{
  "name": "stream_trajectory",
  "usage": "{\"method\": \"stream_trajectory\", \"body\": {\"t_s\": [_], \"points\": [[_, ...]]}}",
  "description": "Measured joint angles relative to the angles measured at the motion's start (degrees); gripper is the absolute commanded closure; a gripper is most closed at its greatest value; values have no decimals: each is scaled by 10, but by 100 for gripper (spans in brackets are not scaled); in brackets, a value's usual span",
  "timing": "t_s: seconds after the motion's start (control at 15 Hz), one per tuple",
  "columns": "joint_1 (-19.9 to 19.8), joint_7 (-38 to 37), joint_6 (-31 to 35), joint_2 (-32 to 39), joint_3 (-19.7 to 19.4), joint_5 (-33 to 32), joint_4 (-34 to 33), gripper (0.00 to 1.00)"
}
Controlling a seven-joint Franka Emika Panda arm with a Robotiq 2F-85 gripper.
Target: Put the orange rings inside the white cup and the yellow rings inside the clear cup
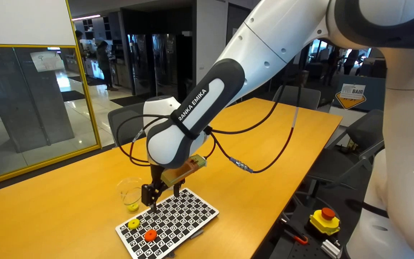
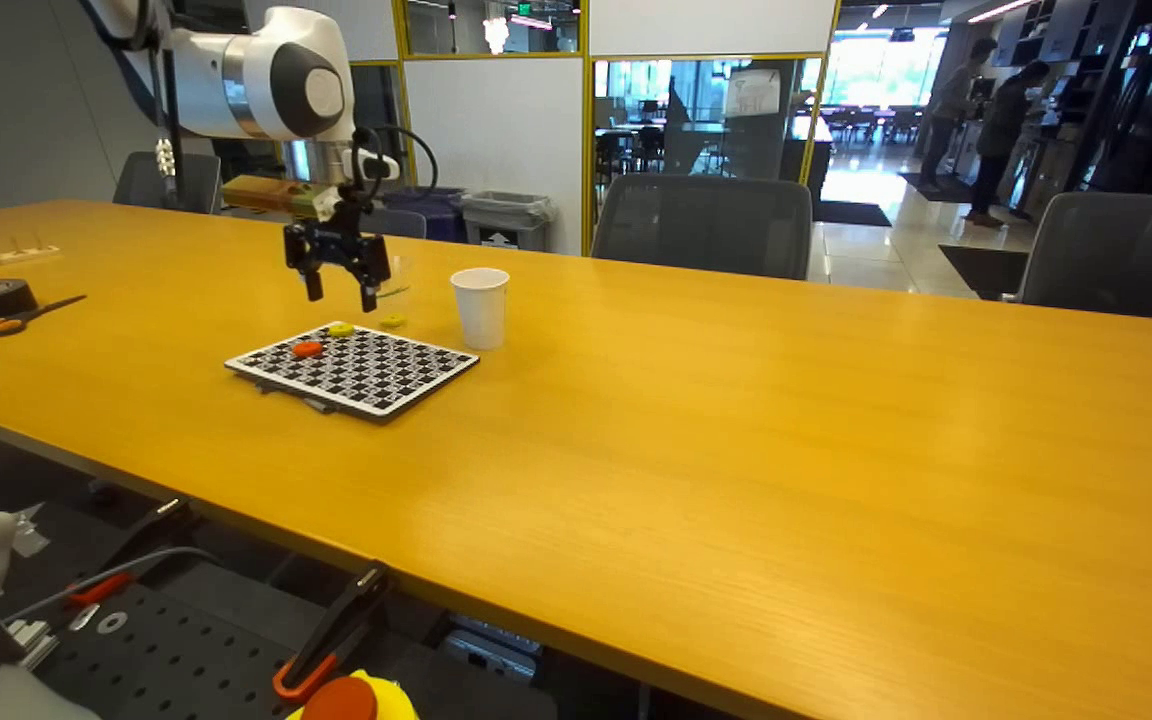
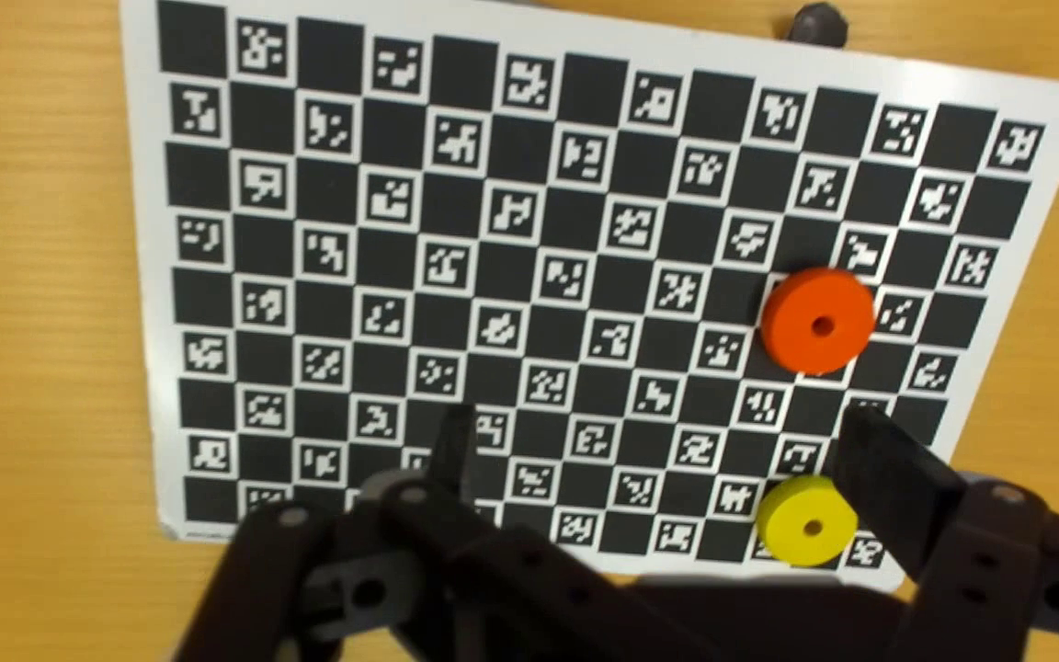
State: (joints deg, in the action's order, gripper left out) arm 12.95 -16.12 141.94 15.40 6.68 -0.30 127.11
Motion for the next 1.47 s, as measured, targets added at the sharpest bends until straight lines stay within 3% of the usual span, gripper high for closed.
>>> {"method": "stream_trajectory", "body": {"t_s": [0.27, 0.6, 1.47], "points": [[18, -17, 55, 3, 20, 1, 40, 0], [31, -23, 81, 17, 24, 1, 45, 0], [37, -25, 82, 86, 16, 1, -13, 0]]}}
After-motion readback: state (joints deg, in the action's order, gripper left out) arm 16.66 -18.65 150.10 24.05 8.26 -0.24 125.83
